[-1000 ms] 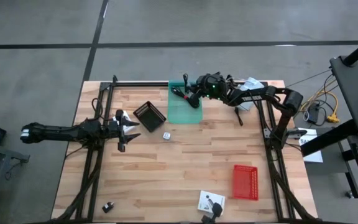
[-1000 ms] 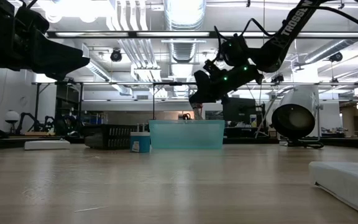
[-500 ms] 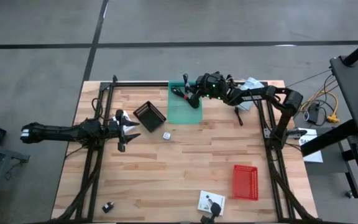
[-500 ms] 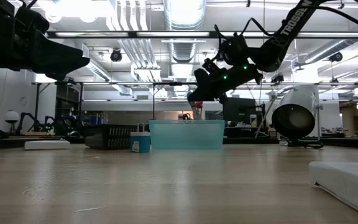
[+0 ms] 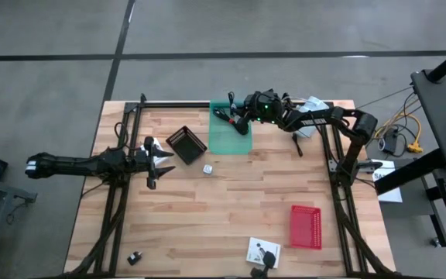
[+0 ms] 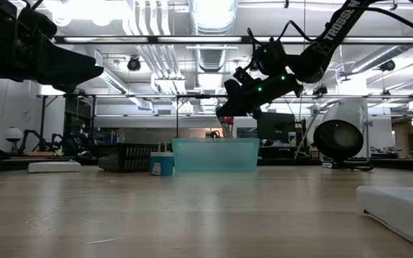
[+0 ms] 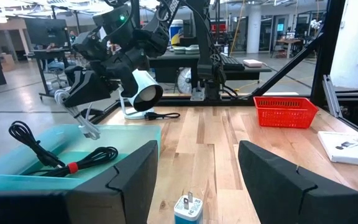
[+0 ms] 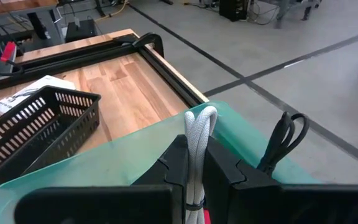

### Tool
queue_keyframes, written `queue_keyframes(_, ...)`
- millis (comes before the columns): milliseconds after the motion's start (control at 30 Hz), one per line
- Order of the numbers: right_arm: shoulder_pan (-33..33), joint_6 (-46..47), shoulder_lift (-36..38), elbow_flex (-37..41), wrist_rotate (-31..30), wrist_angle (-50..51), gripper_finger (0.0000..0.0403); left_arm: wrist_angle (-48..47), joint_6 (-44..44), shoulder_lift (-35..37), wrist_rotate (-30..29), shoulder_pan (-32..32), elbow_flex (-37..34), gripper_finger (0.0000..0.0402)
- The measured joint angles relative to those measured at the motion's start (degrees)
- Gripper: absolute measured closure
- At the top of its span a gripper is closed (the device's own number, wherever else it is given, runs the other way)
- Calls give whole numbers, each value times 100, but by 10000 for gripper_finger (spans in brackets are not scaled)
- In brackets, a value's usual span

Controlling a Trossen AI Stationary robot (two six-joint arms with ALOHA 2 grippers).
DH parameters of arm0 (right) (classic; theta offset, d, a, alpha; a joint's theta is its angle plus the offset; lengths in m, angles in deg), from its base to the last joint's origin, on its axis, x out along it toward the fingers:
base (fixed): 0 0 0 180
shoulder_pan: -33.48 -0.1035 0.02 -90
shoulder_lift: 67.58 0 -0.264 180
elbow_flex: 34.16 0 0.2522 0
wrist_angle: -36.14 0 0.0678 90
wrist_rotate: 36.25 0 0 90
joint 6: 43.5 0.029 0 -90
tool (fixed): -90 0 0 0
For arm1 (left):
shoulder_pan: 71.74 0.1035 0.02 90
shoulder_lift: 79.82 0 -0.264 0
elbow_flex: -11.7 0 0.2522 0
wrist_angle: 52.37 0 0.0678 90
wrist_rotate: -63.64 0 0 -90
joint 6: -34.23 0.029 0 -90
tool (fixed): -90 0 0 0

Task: Pick and place items into bin
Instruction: Put the white charger cable into the green bin

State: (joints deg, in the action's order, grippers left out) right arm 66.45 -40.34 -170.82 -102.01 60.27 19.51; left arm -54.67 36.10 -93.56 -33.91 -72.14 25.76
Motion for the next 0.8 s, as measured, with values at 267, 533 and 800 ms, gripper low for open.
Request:
queue_keyframes(267,224,-28,0,-36,-320,-31,385,0,1,0,-1,-1,0,194)
queue_keyframes(533,230,135,-88,-65,-1254,-645,385,0,0,0,0,1,0,194)
queue_keyframes(800,235,92,-490,-402,-1257,-633,385,0,1,0,0,2,0,194)
